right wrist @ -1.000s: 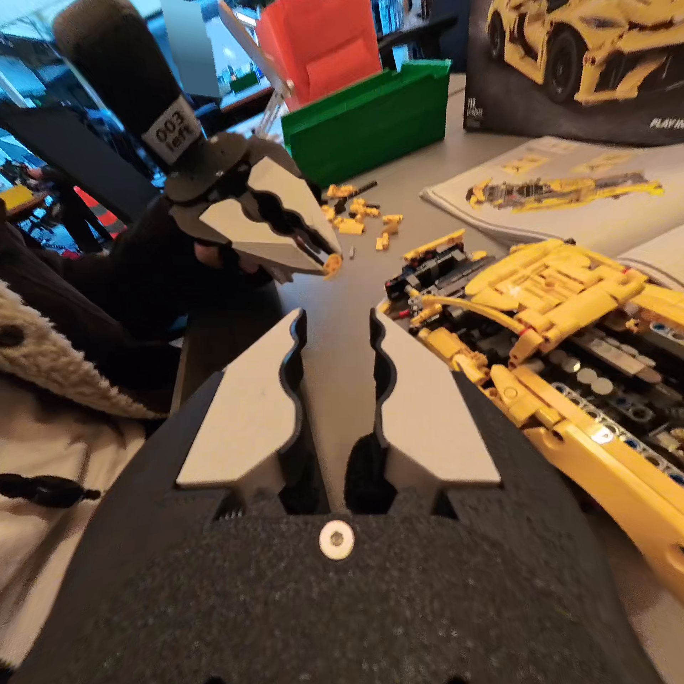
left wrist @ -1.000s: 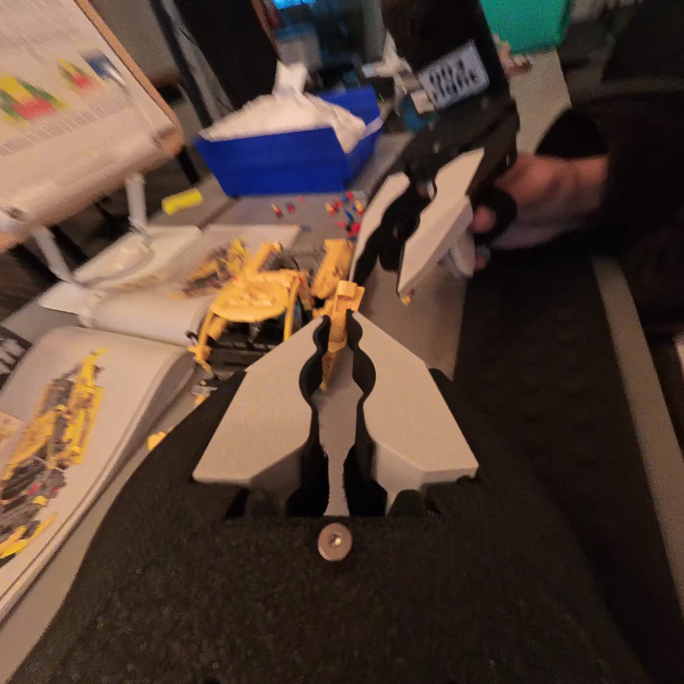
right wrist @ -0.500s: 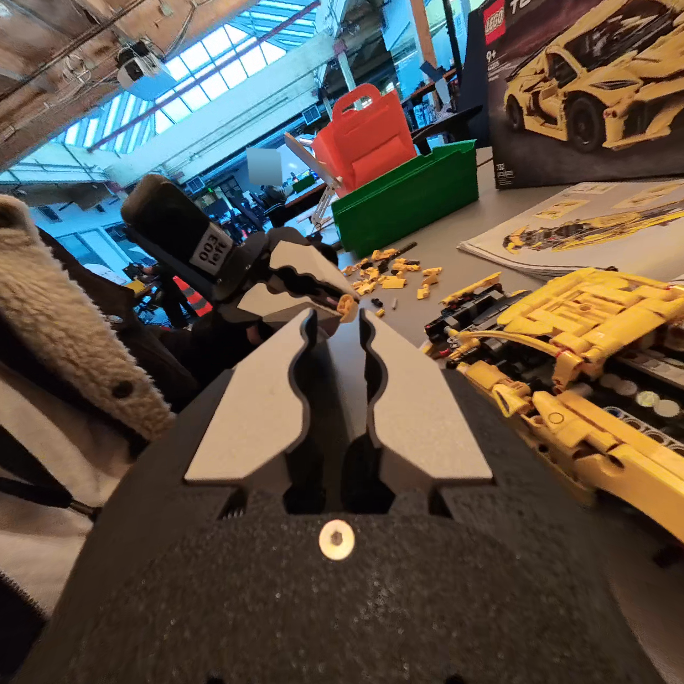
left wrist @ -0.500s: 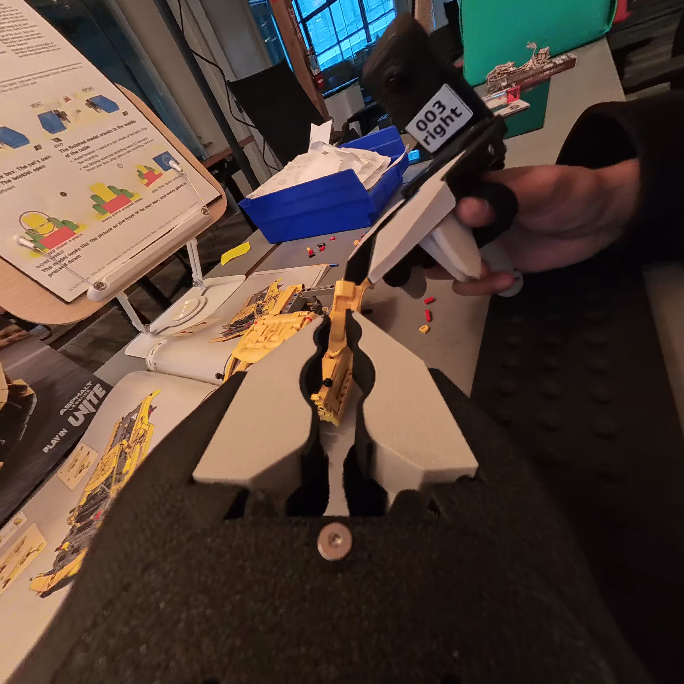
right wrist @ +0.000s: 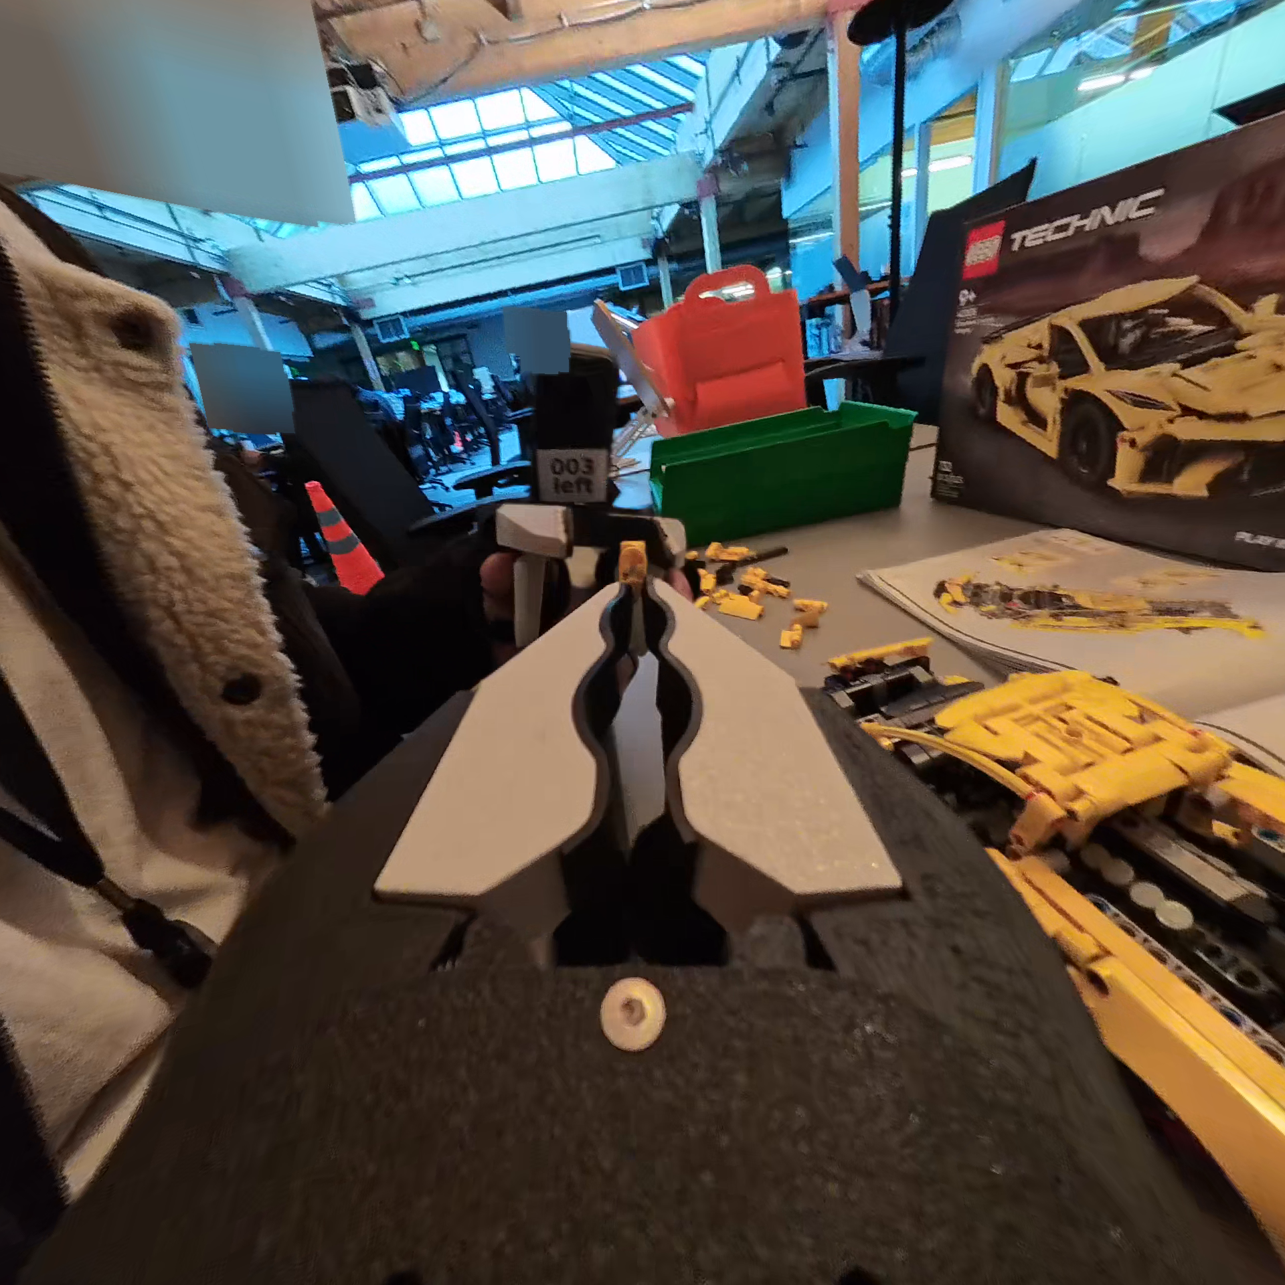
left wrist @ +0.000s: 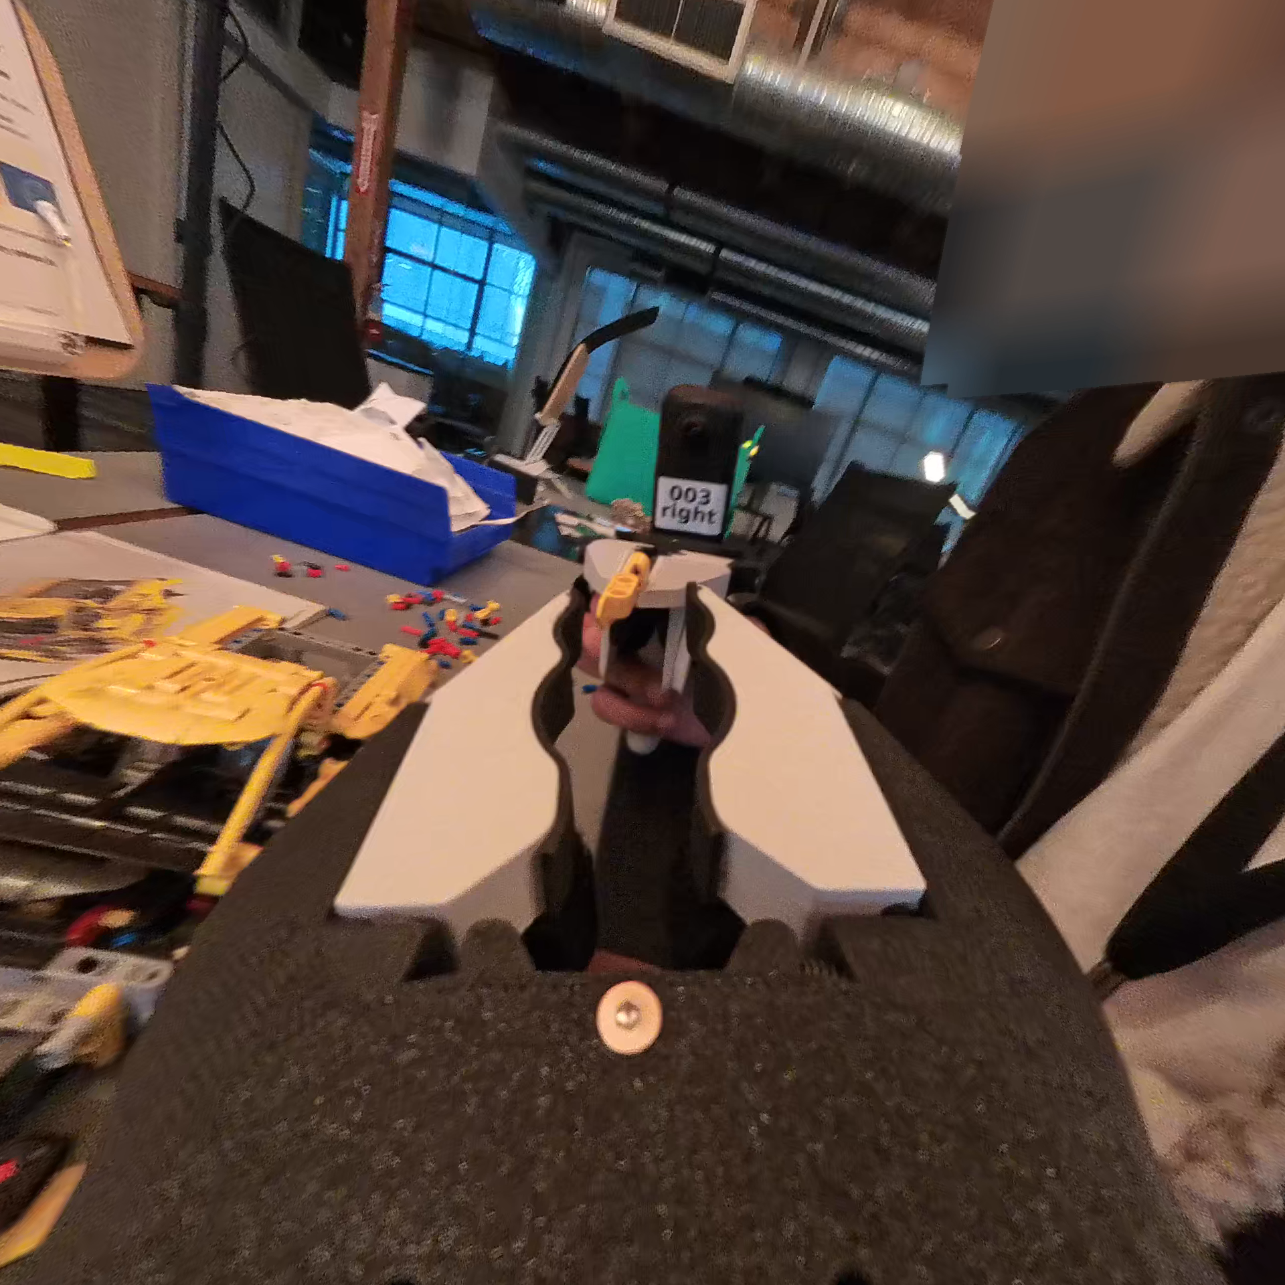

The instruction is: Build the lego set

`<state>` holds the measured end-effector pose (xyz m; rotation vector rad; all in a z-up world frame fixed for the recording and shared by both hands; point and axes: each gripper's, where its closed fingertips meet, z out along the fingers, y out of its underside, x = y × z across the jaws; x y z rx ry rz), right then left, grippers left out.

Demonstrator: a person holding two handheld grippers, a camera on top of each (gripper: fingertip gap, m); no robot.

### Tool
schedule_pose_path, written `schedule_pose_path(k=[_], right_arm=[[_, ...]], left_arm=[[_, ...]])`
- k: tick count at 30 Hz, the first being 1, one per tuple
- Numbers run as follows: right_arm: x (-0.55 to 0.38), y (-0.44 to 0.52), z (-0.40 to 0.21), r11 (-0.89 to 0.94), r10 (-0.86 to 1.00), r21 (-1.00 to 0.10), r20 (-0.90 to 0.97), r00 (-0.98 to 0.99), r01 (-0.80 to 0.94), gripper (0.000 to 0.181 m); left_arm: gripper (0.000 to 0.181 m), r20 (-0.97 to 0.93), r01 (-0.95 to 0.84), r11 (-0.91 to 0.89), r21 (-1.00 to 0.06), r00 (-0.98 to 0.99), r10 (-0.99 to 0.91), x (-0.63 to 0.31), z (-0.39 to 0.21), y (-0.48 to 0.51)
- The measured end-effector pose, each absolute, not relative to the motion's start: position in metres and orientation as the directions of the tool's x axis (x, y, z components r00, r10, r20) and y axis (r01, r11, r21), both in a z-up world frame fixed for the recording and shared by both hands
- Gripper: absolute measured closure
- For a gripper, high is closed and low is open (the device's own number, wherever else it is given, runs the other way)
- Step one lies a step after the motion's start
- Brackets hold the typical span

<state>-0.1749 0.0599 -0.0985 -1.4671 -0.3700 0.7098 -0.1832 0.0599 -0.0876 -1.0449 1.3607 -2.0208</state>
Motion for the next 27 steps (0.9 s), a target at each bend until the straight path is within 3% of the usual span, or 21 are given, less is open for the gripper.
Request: schedule_pose_path(k=[5,14,27], right_arm=[[-0.184,0.057,-0.097,-0.040,0.667,-0.981,-0.166,0.726,-0.188,0.180],[-0.193,0.057,-0.107,-0.129,0.698,-0.971,-0.235,0.677,-0.204,0.180],[-0.197,0.056,-0.105,-0.124,0.707,-0.970,-0.234,0.668,-0.209,0.180]], left_arm=[[0.163,0.357,-0.083,-0.392,-0.916,-0.612,-0.706,-0.181,-0.094,0.048],[0.173,0.305,-0.036,-0.360,-0.932,-0.616,-0.726,-0.183,-0.092,0.046],[0.174,0.268,-0.020,-0.327,-0.945,-0.624,-0.735,-0.186,-0.092,0.043]])
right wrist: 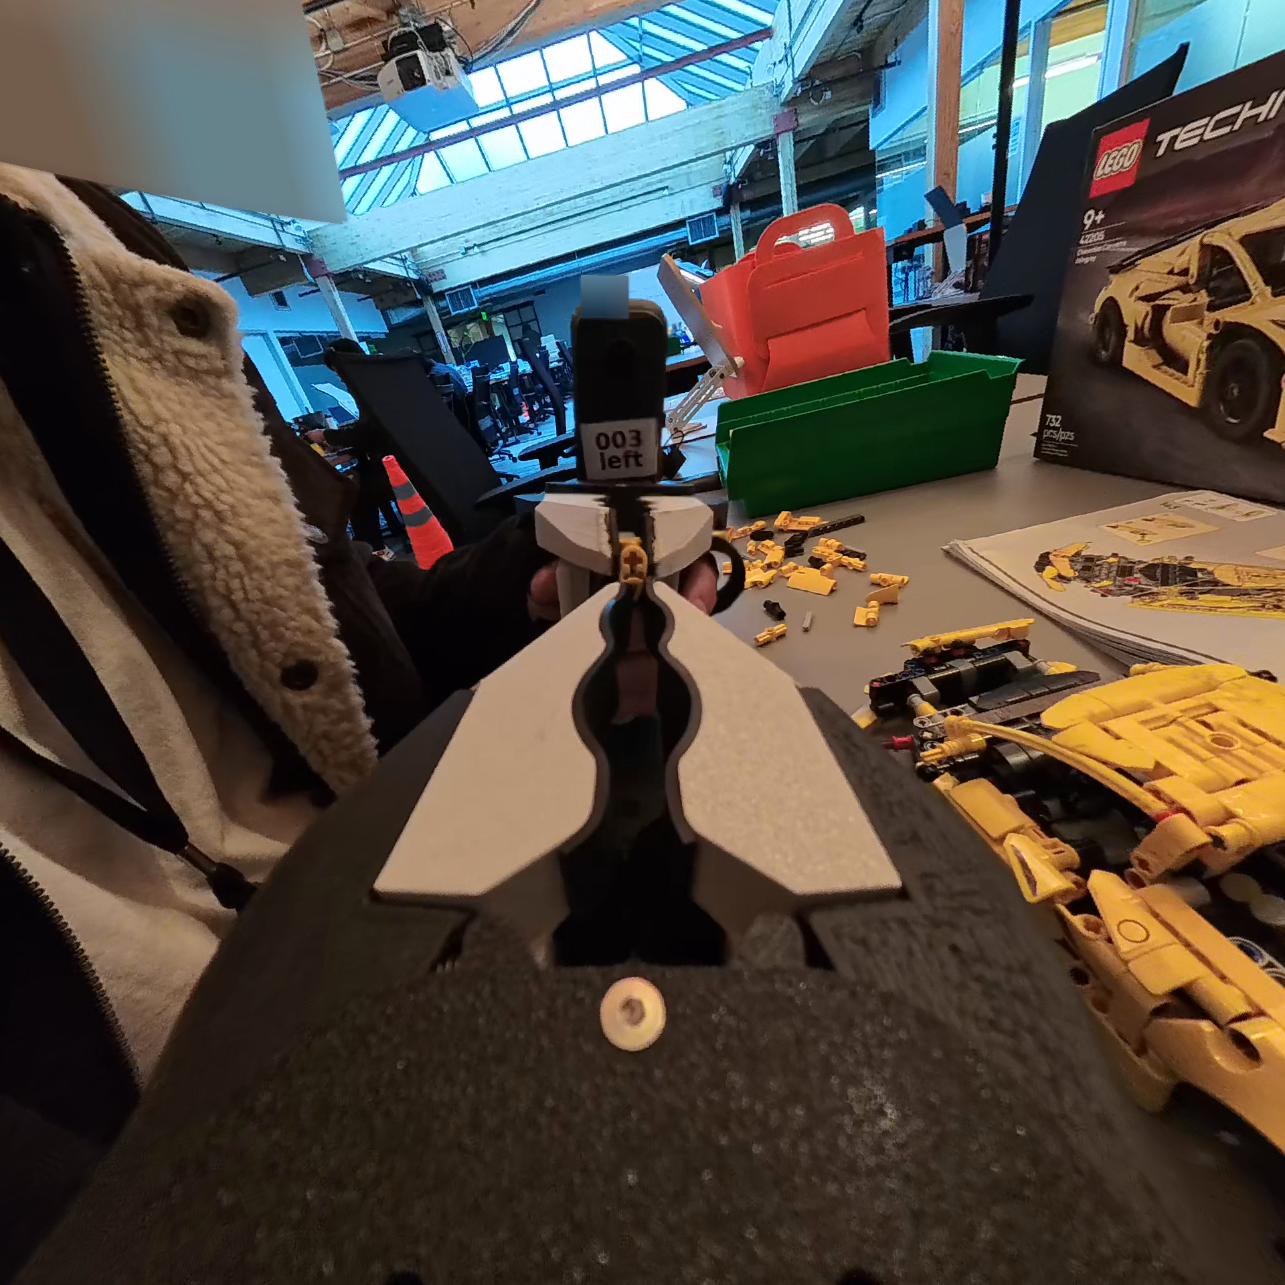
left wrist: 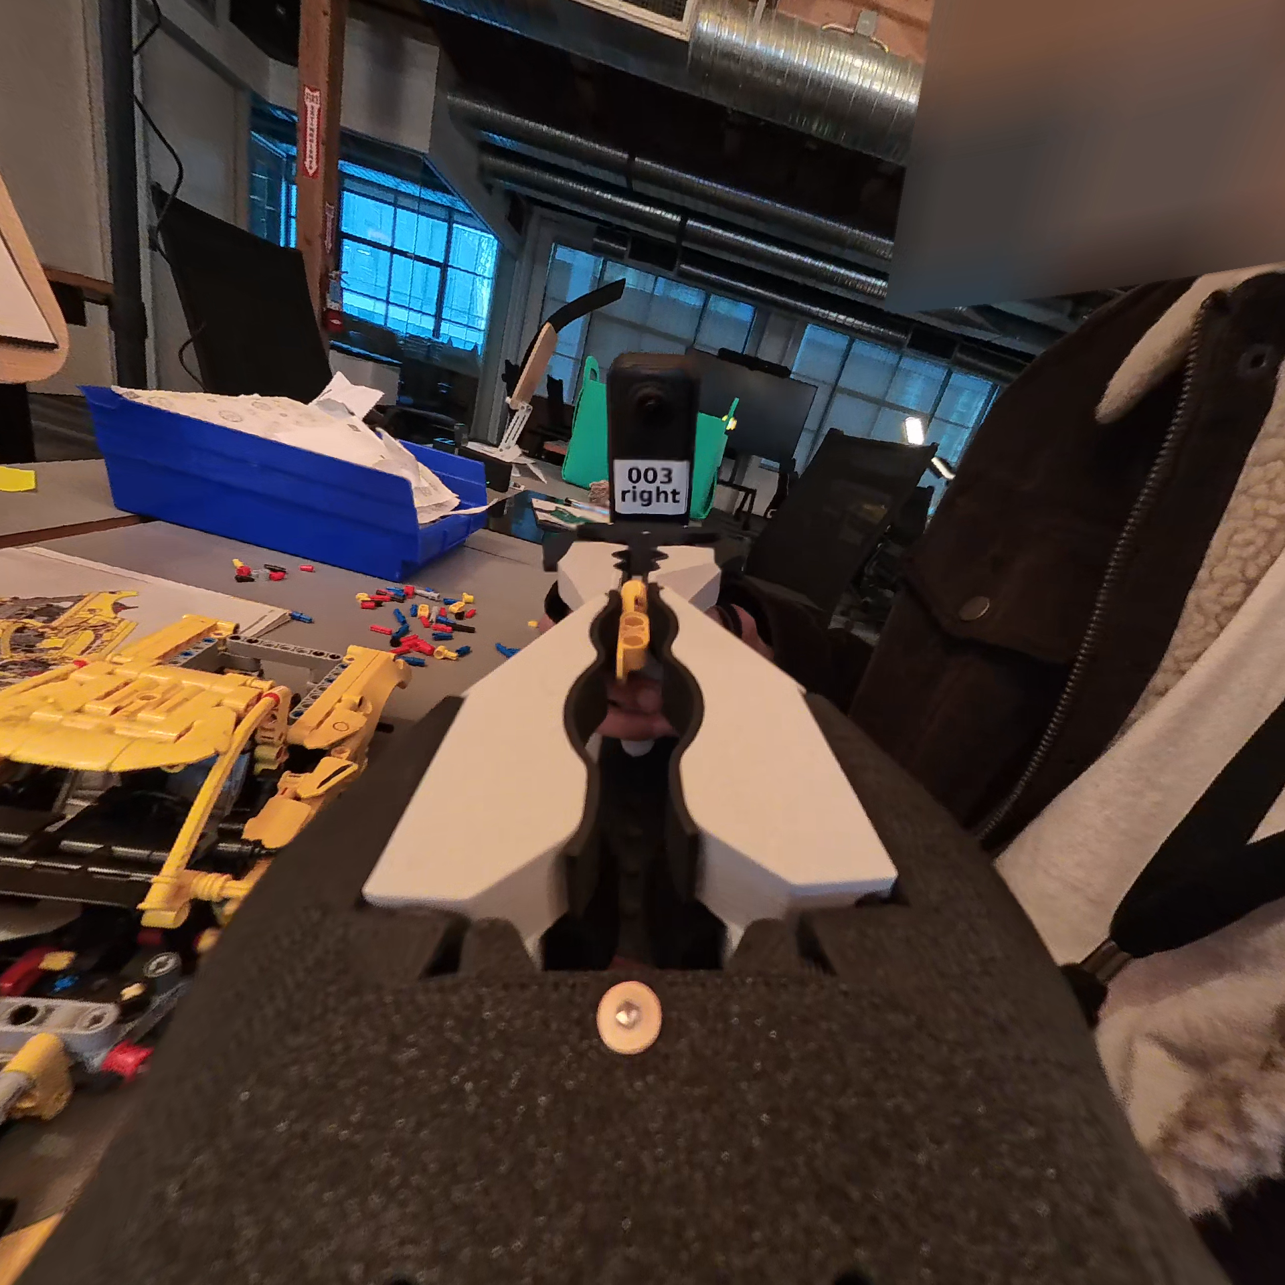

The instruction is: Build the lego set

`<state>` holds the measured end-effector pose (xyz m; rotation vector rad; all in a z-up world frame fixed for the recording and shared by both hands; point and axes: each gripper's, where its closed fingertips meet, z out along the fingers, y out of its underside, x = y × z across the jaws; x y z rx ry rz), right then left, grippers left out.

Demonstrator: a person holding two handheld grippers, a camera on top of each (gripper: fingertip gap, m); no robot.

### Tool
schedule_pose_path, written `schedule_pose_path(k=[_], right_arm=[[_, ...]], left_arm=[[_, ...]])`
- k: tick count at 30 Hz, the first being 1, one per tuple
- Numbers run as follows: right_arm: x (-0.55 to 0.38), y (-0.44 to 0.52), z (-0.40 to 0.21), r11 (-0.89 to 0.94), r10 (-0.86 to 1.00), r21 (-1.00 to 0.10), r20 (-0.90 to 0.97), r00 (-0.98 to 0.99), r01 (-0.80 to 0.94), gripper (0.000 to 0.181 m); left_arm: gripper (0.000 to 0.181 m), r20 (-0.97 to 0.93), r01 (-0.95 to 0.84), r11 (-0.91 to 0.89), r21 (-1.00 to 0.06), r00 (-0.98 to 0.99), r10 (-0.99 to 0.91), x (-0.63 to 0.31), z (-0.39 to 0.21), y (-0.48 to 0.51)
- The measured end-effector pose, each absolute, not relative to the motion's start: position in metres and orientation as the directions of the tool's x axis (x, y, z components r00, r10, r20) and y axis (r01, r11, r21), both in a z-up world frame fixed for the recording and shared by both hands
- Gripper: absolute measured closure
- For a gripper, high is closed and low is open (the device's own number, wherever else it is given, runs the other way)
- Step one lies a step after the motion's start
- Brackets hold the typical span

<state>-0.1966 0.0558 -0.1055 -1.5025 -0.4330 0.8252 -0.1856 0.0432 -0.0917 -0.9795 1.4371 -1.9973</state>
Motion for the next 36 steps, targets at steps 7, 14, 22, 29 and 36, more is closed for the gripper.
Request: schedule_pose_path(k=[7,14,22,29,36], right_arm=[[-0.111,0.045,-0.135,-0.287,0.464,-0.954,-0.057,0.884,0.090,0.166],[-0.074,-0.002,-0.224,-0.640,0.454,-0.725,-0.089,0.886,0.256,0.162],[-0.074,0.004,-0.243,-0.555,0.580,-0.701,0.059,0.812,0.448,0.159],[-0.078,0.011,-0.253,-0.491,0.689,-0.674,0.088,0.719,0.552,0.175],[-0.077,0.012,-0.253,-0.507,0.677,-0.681,0.063,0.733,0.527,0.178]], left_arm=[[0.174,0.181,-0.005,-0.206,-0.979,-0.500,-0.847,-0.186,-0.102,0.079],[0.174,0.193,-0.057,-0.188,-0.980,-0.476,-0.858,-0.184,-0.112,0.089],[0.174,0.247,-0.087,-0.237,-0.968,-0.512,-0.823,-0.185,-0.113,0.083],[0.174,0.247,-0.118,-0.219,-0.969,-0.552,-0.796,-0.187,-0.118,0.072],[0.174,0.222,-0.132,-0.179,-0.975,-0.558,-0.800,-0.186,-0.123,0.067]])
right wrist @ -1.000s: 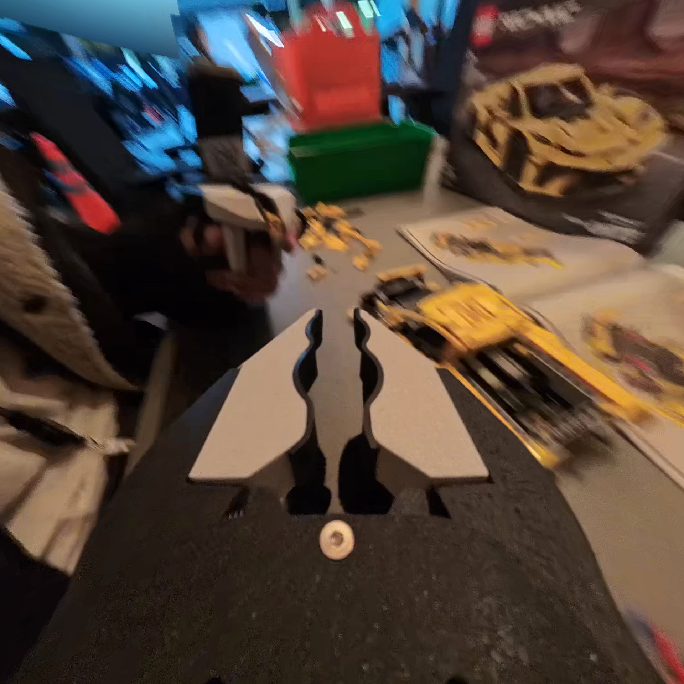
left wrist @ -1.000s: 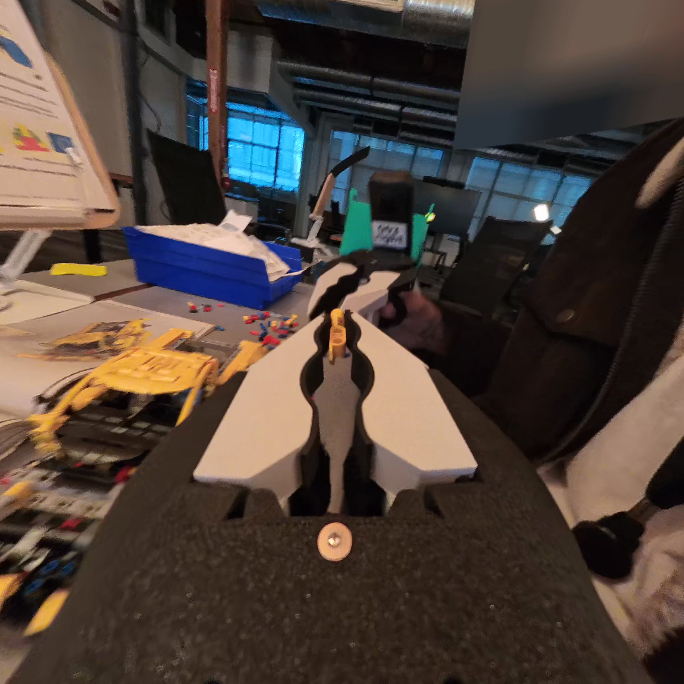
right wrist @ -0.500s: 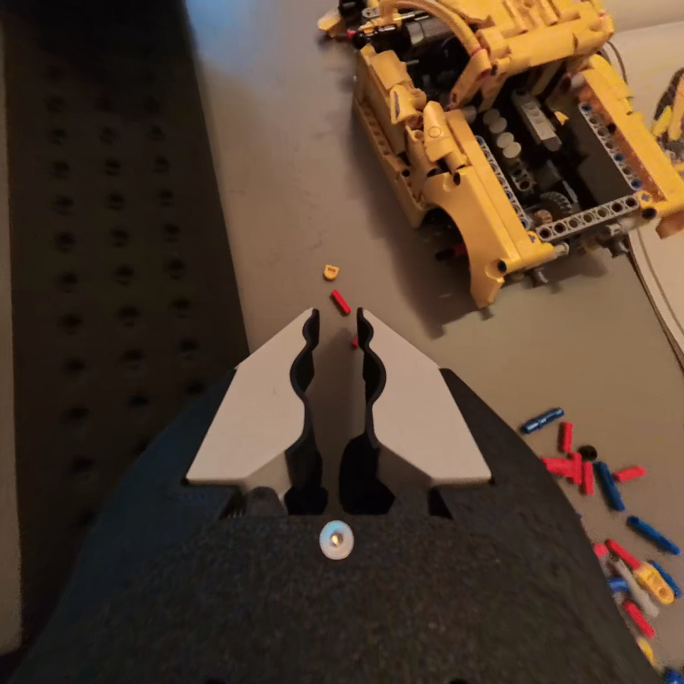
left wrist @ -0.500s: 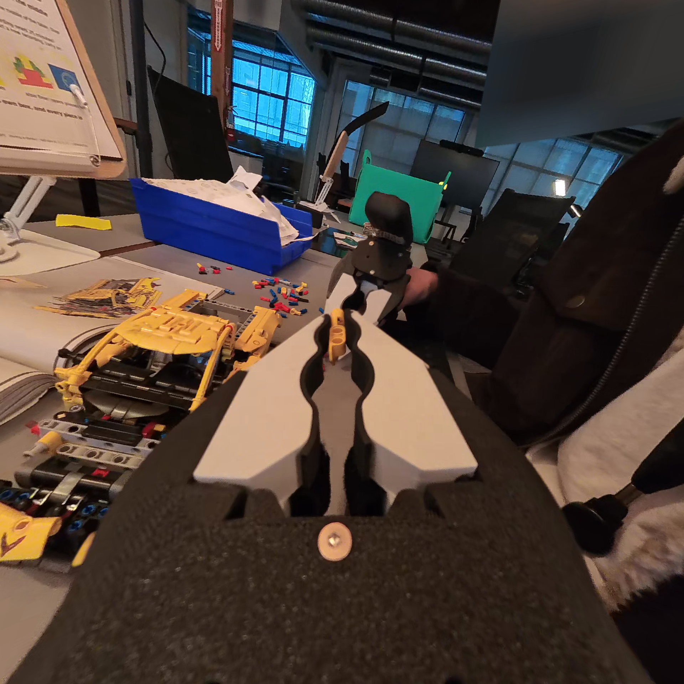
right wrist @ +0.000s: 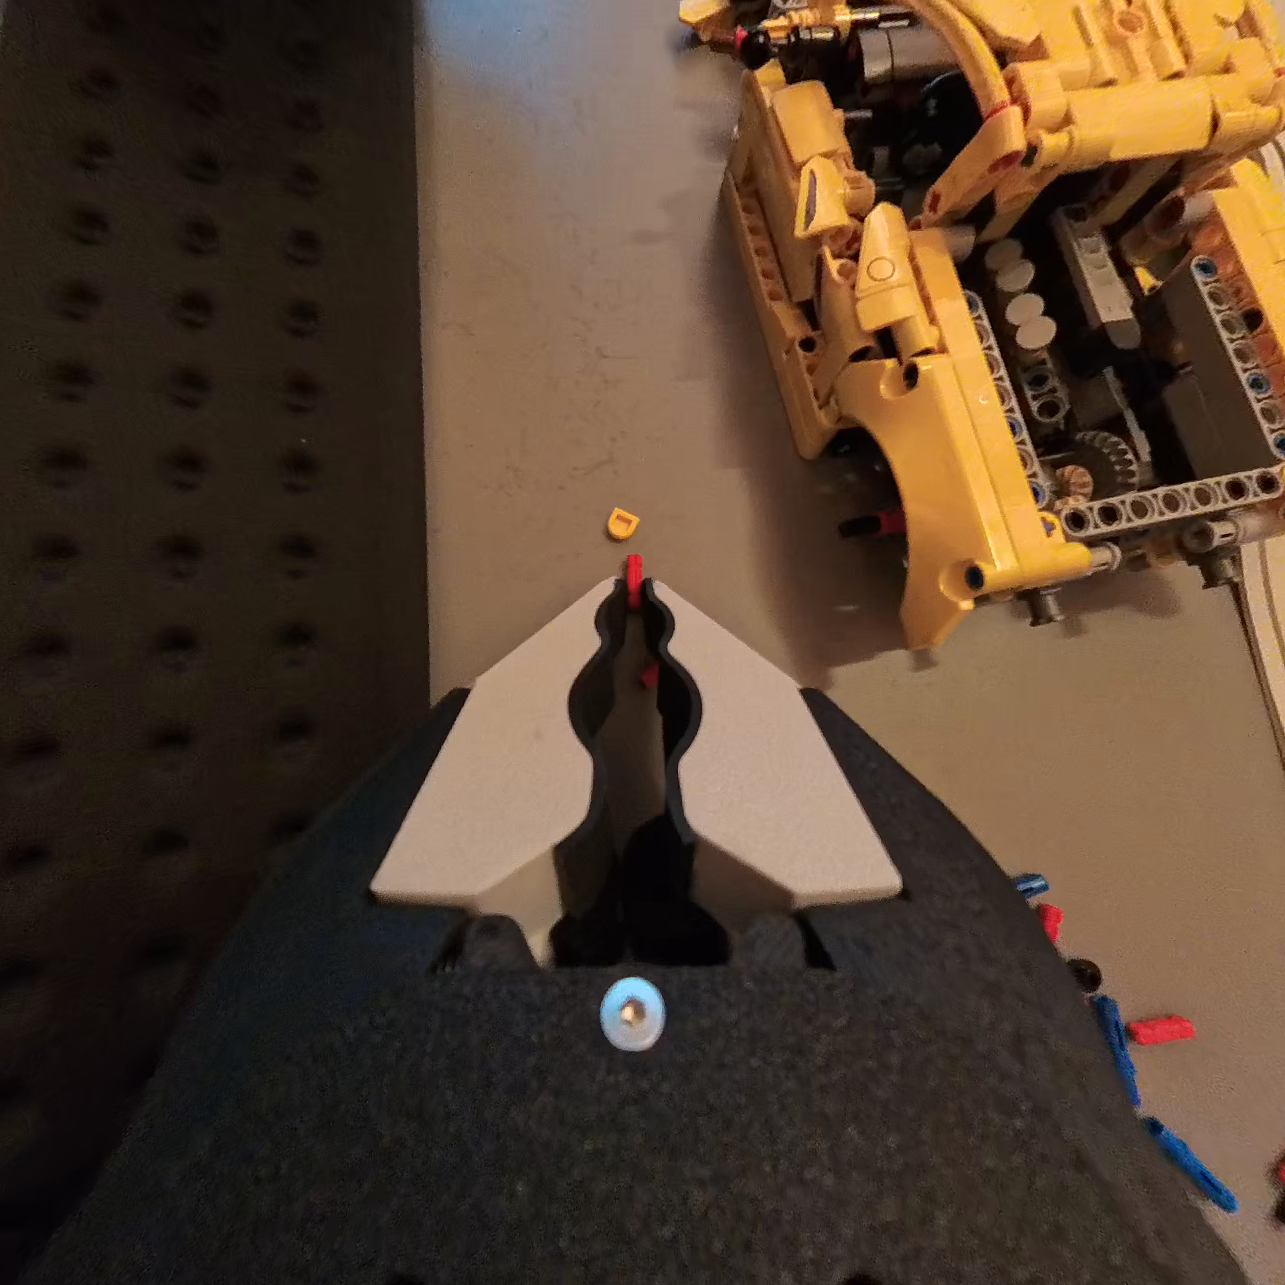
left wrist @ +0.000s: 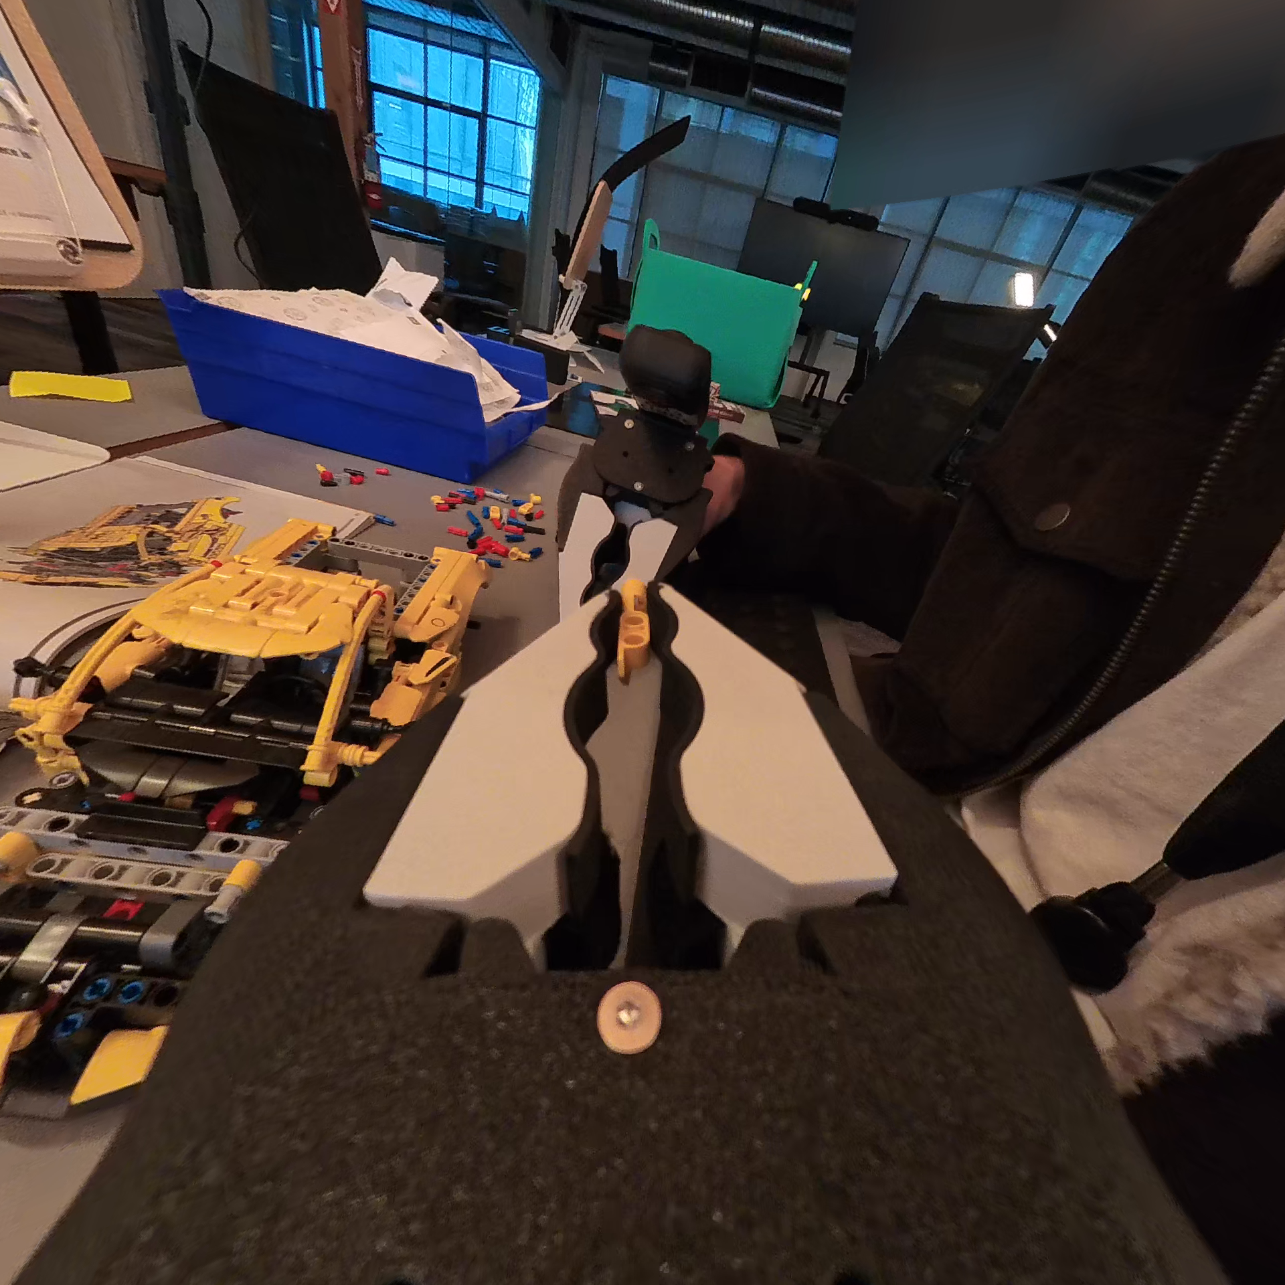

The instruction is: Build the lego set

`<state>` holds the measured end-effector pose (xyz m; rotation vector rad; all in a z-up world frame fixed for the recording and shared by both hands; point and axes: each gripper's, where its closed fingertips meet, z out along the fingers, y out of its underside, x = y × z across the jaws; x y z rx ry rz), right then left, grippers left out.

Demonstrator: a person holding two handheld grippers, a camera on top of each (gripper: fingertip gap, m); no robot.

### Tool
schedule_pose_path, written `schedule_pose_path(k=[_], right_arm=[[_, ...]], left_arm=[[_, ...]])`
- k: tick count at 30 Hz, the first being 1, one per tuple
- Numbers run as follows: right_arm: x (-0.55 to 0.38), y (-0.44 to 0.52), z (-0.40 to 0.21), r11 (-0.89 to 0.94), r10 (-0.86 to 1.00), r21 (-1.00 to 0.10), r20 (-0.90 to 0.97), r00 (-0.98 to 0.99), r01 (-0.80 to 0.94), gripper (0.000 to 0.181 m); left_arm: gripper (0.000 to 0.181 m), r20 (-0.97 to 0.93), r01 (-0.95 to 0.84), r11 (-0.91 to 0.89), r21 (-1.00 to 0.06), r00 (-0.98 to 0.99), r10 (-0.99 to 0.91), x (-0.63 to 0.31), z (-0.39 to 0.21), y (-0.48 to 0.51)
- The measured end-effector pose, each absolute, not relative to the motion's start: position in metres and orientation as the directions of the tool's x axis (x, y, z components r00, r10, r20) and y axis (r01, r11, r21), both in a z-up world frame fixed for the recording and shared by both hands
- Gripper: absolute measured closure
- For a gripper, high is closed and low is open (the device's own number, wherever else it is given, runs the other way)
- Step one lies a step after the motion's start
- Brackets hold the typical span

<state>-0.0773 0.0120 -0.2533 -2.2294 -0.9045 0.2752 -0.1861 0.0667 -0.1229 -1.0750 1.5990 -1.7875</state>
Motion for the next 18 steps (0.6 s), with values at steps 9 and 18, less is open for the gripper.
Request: schedule_pose_path(k=[9,18], right_arm=[[-0.165,0.045,-0.137,-0.325,0.723,-0.852,0.056,0.689,0.411,0.178],[-0.187,0.052,-0.139,-0.359,0.786,-0.775,0.050,0.616,0.520,0.178]], left_arm=[[0.174,0.057,-0.054,-0.032,-0.998,-0.561,-0.826,-0.187,-0.125,0.056],[0.174,0.009,-0.055,0.029,-0.998,-0.586,-0.810,-0.189,-0.131,0.046]])
